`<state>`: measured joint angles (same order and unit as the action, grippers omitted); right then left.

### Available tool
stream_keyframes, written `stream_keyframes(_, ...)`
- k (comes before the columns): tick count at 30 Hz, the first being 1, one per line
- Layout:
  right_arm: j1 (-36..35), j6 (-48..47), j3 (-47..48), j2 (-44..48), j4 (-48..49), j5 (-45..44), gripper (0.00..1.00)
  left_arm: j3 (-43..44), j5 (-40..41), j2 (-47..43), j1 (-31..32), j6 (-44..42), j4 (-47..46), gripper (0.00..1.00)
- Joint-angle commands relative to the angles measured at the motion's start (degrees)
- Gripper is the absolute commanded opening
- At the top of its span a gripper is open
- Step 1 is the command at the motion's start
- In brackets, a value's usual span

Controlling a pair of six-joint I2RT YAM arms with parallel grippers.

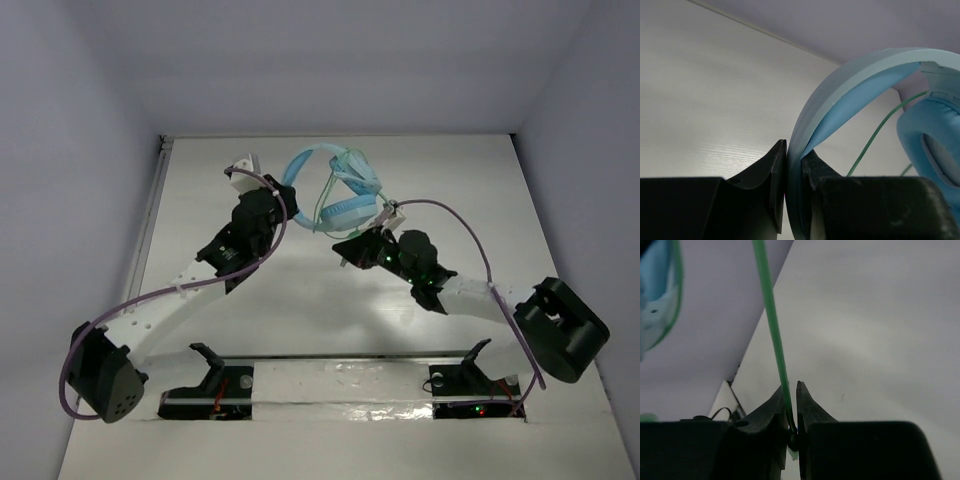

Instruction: Wrap the headphones

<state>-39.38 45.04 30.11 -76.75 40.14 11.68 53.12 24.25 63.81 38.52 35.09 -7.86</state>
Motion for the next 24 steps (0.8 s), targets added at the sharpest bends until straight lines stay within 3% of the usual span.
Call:
stream_keyframes(1, -4.3, 9.42, 0.3, -2.69, 10.02, -7.0, 0.07, -1.7, 9.84, 1.48, 0.06, 9.37, -17.71, 0.0)
stream_keyframes(9, -6.06, 24.48, -1.11, -17.53, 31.92, -7.37, 0.18, -9.16, 17.4, 7.28, 0.06, 12.02, -24.65, 0.0)
stream_keyframes(13, -6.06, 27.82, -0.84, -23.07, 32.28, -9.48, 0.22, -12.25, 18.99, 11.32, 0.06, 12.19, -26.16, 0.0)
stream_keyframes(17, -6.06, 29.93, -2.59, -27.04, 34.56, -10.28, 0.4, -13.84, 18.03, 16.16, -2.39, 11.32, -29.05, 0.0)
stream_keyframes(21, -6.06, 29.67, -4.7, -27.05, 34.57, -10.19, 0.53, -11.48, 13.39, 22.92, -6.35, 10.18, -31.69, 0.0)
stream_keyframes(24, -6.06, 28.09, -7.42, -23.99, 33.34, -9.84, 0.57, -7.27, 8.12, 29.42, -10.38, 9.3, -32.4, 0.0)
